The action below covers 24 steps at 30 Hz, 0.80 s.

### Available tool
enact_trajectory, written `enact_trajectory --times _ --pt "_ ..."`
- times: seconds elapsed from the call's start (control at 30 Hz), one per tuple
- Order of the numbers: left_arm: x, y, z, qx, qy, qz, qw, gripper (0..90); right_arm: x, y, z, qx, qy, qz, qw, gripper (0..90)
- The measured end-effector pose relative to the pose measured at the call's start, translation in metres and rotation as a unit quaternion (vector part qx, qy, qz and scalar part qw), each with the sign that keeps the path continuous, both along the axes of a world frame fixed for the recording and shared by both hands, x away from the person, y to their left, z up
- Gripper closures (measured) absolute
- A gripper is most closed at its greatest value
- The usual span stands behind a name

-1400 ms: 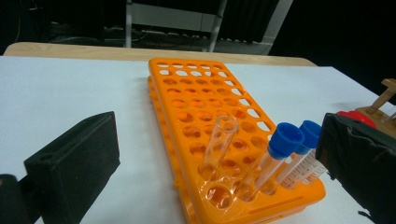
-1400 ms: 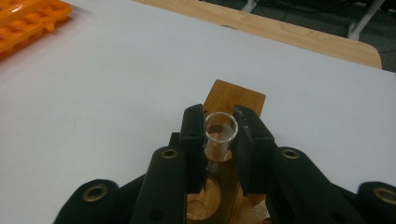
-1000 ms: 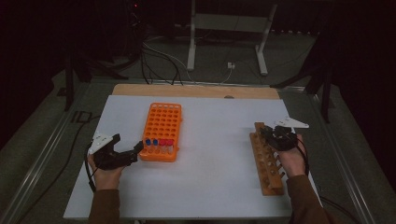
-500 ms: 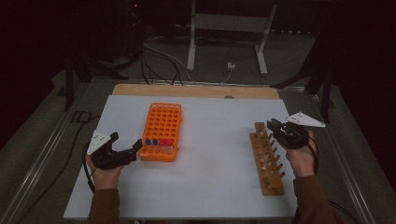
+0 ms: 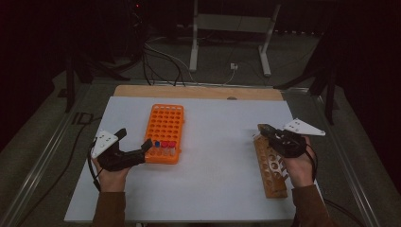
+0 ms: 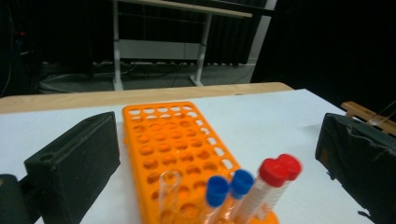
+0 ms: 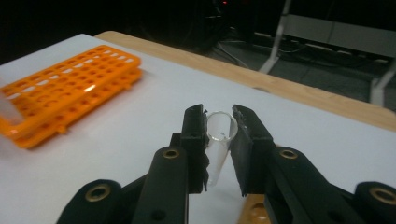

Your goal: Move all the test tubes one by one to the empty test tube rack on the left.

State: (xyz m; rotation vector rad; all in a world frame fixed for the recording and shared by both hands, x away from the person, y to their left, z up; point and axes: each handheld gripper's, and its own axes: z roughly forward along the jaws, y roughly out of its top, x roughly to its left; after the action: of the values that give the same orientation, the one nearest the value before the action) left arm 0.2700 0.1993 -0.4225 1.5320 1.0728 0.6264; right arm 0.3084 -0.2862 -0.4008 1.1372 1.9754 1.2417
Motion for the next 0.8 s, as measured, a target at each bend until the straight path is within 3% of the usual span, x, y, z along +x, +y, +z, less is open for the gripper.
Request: enact_trajectory --times 0.2,0.5,0.8 --pt "-0.001 -0.017 0.006 0.011 -0.004 -0.022 0.9997 0.6 -0.008 0.012 -0.009 -0.004 0.008 0.022 0.9997 76.1" --pt "-0.002 -0.037 0.005 0.023 0.003 -0.044 0.9988 0.6 -0.013 0.022 -0.011 0.001 0.013 0.044 0.9990 76.1" --pt "-0.003 -0.073 0.003 0.046 0.011 -0.088 0.9950 0.6 -0.016 0.033 -0.013 0.005 0.021 0.065 0.9977 76.1"
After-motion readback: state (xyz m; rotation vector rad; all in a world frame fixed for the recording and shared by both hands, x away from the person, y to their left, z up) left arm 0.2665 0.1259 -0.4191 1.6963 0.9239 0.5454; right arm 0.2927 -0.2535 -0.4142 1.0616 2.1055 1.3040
